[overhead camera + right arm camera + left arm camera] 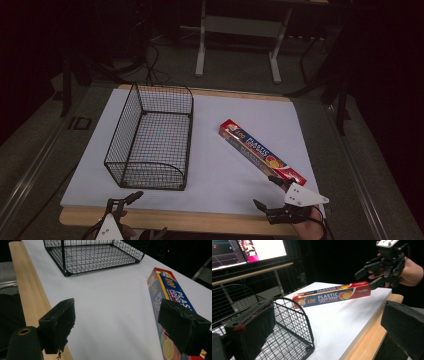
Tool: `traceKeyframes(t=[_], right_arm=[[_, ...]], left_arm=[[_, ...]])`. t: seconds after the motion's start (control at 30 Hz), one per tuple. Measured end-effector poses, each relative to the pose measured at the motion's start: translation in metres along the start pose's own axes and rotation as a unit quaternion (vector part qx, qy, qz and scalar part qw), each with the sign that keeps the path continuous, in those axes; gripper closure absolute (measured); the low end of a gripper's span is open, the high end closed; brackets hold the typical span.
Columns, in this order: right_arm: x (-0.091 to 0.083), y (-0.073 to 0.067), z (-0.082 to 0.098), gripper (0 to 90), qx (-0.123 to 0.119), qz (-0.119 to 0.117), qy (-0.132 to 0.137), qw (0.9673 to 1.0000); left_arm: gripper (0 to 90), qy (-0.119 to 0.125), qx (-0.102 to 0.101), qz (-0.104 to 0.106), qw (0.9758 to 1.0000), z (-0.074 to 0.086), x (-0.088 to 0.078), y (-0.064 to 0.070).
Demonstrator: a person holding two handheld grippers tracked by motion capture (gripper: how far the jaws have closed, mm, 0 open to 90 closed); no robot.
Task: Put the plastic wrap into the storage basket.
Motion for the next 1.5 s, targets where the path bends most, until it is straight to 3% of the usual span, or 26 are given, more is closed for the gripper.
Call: traceKeyframes(t=[0.03, 0.07, 0.57, 0.67, 0.87, 1.1, 1.17, 1.5], right_arm=[[0.0, 0.0, 0.0, 16.7, 0.0, 0.0, 0.0, 1.0], [-0.003, -0.002, -0.001, 14.9, 0.018, -0.022, -0.004, 0.9996], [-0.008, -0.007, -0.027, 9.9, -0.012, 0.0, 0.02, 0.9997], [-0.008, -0.003, -0.036, 10.0, -0.01, 0.009, 0.022, 0.9997], [-0.007, 0.008, -0.046, 10.4, -0.028, 0.025, 0.008, 0.9993], [-0.003, 0.023, -0.05, 10.4, -0.029, 0.028, -0.006, 0.9992], [-0.002, 0.028, -0.051, 10.5, -0.028, 0.033, -0.006, 0.9991], [0.012, 0.056, -0.038, 14.1, -0.019, 0.033, -0.058, 0.9976]], left_arm=[[0.1, 0.001, 0.002, 0.001, 1.0, 0.0, 0.0, 0.001], [0.1, 0.003, 0.004, 0.003, 1.0, 0.0, 0.0, 0.001], [0.1, 0.001, 0.001, 0.011, 0.9999, 0.0, 0.002, 0.002], [0.0, -0.001, 0.003, 0.014, 0.9999, 0.001, 0.003, 0.002], [0.1, -0.004, 0.007, 0.016, 0.9998, 0.001, 0.006, 0.002], [0.1, -0.006, 0.006, 0.018, 0.9998, 0.002, 0.005, 0.001], [0.1, -0.007, 0.007, 0.018, 0.9998, 0.003, 0.005, 0.001], [0.1, -0.007, 0.007, 0.023, 0.9997, 0.004, 0.004, 0.001]])
Point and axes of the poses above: each handheld gripper's, and its own axes: x roughly forward along the jaws, z roughly out of its underside, y roughly to its right, the point moved 5 cm from there along x, roughly forward along the jaws, and after that the axes turned 11 degrees about z, right-handed, at the moved point
